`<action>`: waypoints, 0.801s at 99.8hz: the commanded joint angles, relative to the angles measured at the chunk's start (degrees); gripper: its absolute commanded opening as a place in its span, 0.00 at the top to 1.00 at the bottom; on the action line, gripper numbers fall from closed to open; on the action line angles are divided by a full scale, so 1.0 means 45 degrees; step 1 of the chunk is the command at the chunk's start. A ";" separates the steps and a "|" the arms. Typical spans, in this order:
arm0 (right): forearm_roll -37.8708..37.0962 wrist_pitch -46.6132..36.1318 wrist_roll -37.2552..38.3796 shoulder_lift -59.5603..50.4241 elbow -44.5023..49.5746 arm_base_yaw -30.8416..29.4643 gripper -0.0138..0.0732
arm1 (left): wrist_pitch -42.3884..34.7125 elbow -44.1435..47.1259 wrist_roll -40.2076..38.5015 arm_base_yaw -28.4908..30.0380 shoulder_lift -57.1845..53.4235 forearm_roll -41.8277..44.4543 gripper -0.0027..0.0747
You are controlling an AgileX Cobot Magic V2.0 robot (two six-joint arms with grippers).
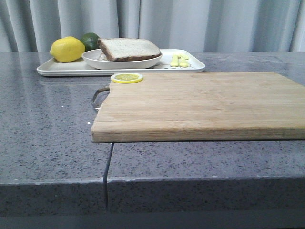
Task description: Place bread and move sandwich to tray
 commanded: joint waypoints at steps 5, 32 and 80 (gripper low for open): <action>-0.0111 -0.1131 -0.0006 0.0047 -0.0331 -0.0065 0.31 | -0.1495 0.0768 0.0035 -0.0375 -0.1965 0.0599 0.64; -0.0111 -0.1131 -0.0006 0.0047 -0.0331 -0.0065 0.31 | -0.4882 0.5932 0.0171 -0.1016 -0.5476 0.0901 0.64; -0.0111 -0.1102 -0.0006 0.0047 -0.0331 -0.0065 0.31 | -1.1874 1.6824 0.0293 -0.1495 -1.3060 0.1312 0.64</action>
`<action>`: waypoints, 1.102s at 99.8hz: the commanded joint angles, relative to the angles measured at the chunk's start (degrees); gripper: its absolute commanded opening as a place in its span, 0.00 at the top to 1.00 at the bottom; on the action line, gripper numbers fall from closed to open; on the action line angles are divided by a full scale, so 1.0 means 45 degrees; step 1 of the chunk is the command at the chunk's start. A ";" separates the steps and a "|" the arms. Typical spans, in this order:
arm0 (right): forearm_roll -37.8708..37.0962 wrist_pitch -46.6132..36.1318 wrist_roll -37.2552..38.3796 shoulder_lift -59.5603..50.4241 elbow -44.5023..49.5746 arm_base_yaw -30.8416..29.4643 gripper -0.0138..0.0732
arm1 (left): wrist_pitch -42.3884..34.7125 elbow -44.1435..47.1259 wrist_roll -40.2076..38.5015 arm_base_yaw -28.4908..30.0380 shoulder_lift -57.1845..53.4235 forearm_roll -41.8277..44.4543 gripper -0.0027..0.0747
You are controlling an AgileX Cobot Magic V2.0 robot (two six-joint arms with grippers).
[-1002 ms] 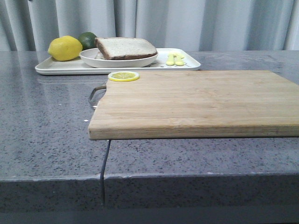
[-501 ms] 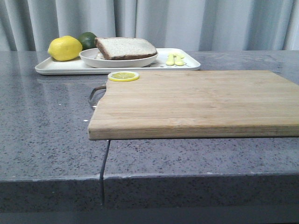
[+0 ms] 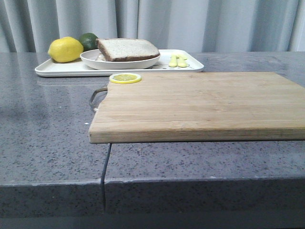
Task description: Place bread and move sandwich to tray
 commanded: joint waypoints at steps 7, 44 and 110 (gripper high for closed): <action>-0.0111 -0.1036 -0.0006 0.0047 -0.0331 -0.0065 0.31 | -0.2725 0.2224 -0.0004 -0.0106 -0.2366 -0.0003 0.64; -0.0493 -0.0048 -0.0018 -0.1205 -0.0224 -0.0065 0.31 | -0.3060 0.6088 -0.0004 -0.0106 -0.6473 -0.0003 0.64; -0.0674 0.0248 -0.0018 -0.3016 0.0876 -0.0065 0.47 | -0.2975 0.7390 -0.0004 -0.0106 -0.7433 -0.0003 0.96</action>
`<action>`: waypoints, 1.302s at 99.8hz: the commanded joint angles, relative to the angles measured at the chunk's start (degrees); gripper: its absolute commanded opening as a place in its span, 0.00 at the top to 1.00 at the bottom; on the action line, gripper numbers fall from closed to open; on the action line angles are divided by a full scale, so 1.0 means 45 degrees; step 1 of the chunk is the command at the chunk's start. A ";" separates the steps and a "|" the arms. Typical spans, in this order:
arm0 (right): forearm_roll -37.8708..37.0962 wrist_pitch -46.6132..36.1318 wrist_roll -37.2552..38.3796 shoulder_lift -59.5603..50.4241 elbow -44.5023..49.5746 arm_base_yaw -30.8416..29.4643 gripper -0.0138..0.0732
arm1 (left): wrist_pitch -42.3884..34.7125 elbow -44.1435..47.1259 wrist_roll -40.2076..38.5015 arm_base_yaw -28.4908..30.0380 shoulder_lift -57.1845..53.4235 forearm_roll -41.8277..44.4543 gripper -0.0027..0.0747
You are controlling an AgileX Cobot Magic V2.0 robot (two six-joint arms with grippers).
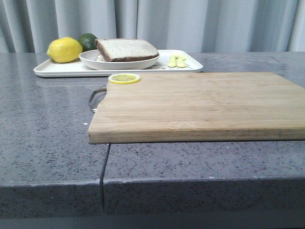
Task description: Place bread and move sandwich to tray
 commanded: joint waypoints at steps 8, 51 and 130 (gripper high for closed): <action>-0.0159 -0.1142 -0.0018 0.0148 -0.0348 -0.0065 0.65 | -0.0976 -0.0350 -0.0004 -0.0106 0.0074 -0.0003 0.99; -0.0159 -0.1025 -0.0018 0.0148 -0.0348 -0.0065 0.98 | -0.0976 -0.0350 -0.0004 -0.0106 0.0074 -0.0003 0.99; -0.0159 -0.1049 -0.0018 0.0148 -0.0348 -0.0065 0.98 | -0.0976 -0.0319 -0.0004 -0.0106 0.0074 -0.0003 0.99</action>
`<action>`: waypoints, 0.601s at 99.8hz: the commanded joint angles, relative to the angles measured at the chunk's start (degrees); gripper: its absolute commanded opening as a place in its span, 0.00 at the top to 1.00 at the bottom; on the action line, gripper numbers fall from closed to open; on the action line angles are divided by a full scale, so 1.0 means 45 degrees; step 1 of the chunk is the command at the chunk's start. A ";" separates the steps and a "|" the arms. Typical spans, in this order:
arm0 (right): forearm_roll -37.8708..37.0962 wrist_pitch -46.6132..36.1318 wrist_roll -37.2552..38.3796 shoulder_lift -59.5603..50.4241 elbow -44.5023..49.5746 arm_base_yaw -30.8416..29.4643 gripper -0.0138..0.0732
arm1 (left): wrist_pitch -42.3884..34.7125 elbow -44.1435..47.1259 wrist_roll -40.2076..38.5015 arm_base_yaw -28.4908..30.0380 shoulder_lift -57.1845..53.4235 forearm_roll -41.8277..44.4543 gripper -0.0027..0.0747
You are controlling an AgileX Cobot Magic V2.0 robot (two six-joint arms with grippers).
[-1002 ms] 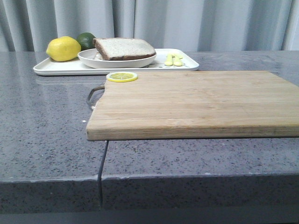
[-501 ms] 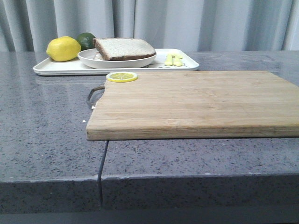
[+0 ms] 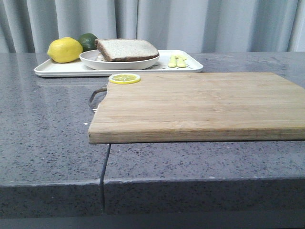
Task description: Place bread and move sandwich to tray
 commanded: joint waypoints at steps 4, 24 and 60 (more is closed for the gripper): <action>-0.0153 -0.1049 -0.0018 0.0148 -0.0348 -0.0065 0.98 | -0.0976 -0.0296 -0.0004 -0.0106 0.0074 0.0078 0.99; -0.0153 -0.1049 -0.0018 0.0148 -0.0348 -0.0065 0.98 | -0.1026 0.0425 -0.0004 -0.0106 -0.0210 0.1349 0.99; -0.0153 -0.1049 -0.0018 0.0148 -0.0348 -0.0065 0.98 | -0.0939 0.2300 -0.0004 -0.0054 -0.3120 0.2305 0.99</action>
